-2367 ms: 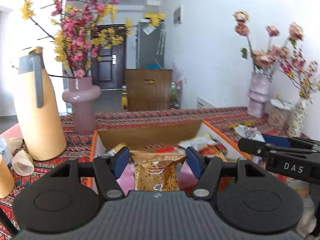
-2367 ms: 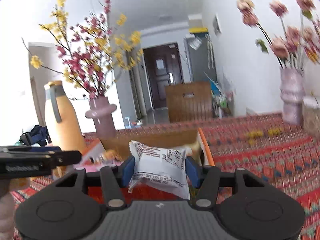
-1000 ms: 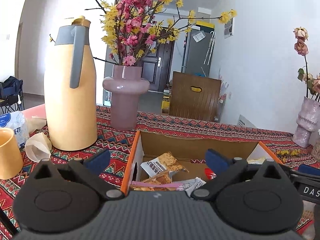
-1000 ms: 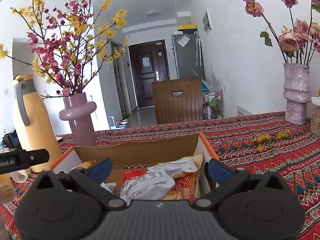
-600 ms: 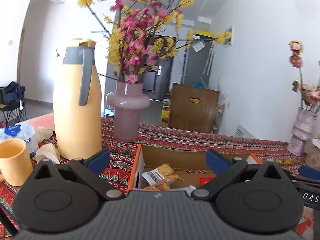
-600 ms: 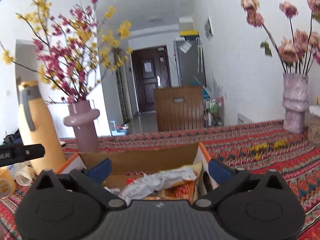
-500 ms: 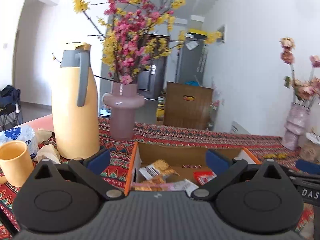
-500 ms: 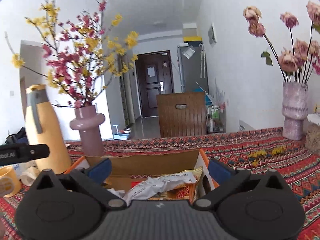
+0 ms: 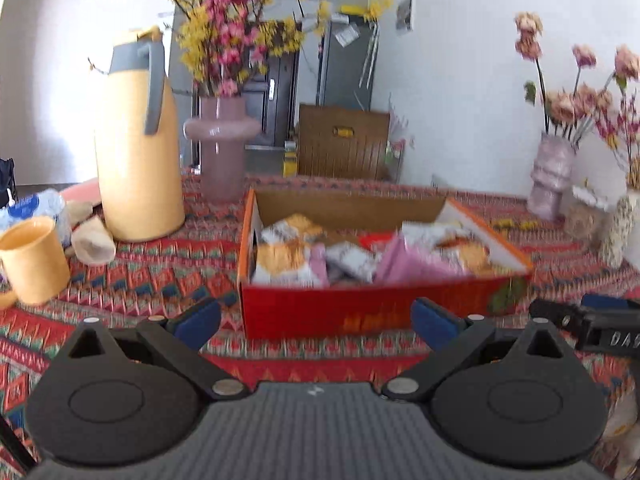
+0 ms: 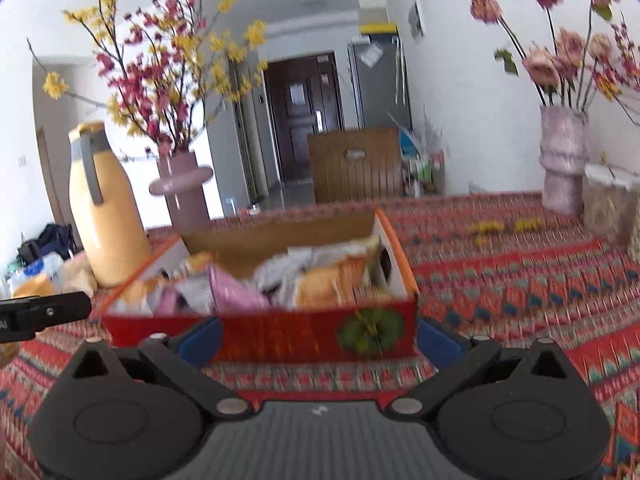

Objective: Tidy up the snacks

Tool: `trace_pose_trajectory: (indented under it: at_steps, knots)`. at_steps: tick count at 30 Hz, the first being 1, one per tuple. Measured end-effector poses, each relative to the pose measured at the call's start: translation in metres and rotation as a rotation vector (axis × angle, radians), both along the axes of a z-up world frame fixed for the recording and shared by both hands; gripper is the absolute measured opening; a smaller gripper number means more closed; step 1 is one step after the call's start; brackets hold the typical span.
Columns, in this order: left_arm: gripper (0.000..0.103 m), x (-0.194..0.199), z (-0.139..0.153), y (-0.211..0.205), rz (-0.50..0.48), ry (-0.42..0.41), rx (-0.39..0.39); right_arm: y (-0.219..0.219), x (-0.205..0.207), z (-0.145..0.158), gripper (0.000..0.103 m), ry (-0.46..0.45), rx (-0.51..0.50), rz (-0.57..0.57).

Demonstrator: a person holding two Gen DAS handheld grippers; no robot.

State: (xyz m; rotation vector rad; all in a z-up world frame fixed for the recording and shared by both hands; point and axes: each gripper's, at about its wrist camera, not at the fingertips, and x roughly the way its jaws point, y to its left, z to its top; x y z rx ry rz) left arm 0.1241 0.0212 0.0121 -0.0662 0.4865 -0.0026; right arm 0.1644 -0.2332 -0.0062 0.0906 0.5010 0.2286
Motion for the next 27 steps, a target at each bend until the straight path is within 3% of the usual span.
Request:
trace_pose_trajectory:
  at_steps: [9,27]
  knots:
    - [0.103,-0.016,-0.03,-0.005,-0.013,0.098,-0.001,-0.01,-0.02,-0.025,0.103,0.077,-0.02,0.001]
    - [0.103,-0.029,-0.033,-0.007,-0.005,0.113,-0.003,-0.01,-0.037,-0.031,0.103,0.1,-0.027,0.025]
